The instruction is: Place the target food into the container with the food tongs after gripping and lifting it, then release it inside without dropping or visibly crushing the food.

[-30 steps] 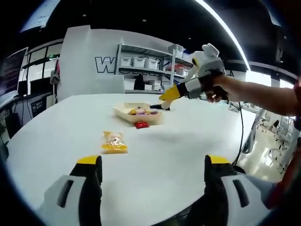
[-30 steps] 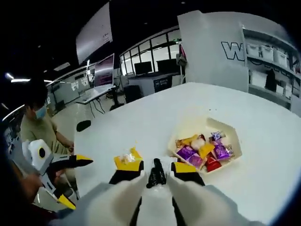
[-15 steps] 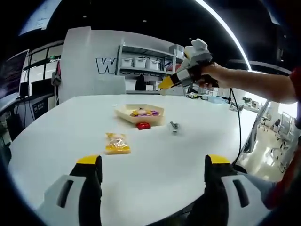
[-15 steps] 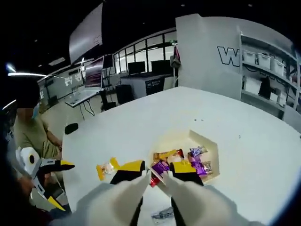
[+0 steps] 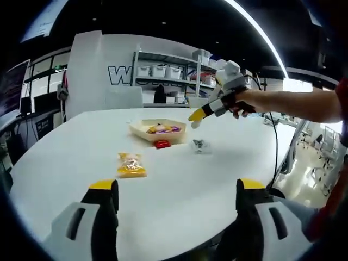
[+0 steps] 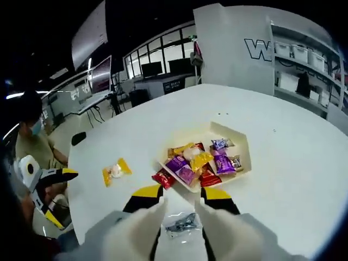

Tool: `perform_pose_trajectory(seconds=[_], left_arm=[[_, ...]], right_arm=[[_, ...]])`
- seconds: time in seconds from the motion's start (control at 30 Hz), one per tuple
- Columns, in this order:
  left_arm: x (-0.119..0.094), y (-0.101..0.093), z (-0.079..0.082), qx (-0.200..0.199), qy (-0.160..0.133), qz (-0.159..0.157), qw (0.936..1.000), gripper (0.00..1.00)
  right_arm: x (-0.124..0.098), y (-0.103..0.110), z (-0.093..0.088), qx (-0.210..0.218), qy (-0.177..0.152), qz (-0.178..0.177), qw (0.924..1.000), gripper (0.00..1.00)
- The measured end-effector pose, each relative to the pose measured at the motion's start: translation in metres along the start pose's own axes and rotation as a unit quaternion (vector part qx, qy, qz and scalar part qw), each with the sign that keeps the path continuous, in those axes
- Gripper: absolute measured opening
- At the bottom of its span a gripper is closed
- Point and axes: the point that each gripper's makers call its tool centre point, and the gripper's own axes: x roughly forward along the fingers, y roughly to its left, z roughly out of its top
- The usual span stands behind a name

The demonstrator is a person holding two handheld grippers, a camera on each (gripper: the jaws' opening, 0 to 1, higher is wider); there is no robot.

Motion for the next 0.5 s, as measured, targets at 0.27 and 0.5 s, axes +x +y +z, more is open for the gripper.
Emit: perform_pose_trajectory(seconds=[0.27,0.5], left_arm=[[-0.002,-0.001,-0.005,0.007,0.008,0.0,0.9999,0.86],[-0.003,-0.001,-0.004,0.005,0.005,0.001,1.0,0.86]], right_arm=[[-0.001,-0.023,-0.032,0.047,0.022,-0.032,0.9981,0.23],[-0.008,-0.033,-0.039,0.106,0.011,-0.043,0.9933,0.24]])
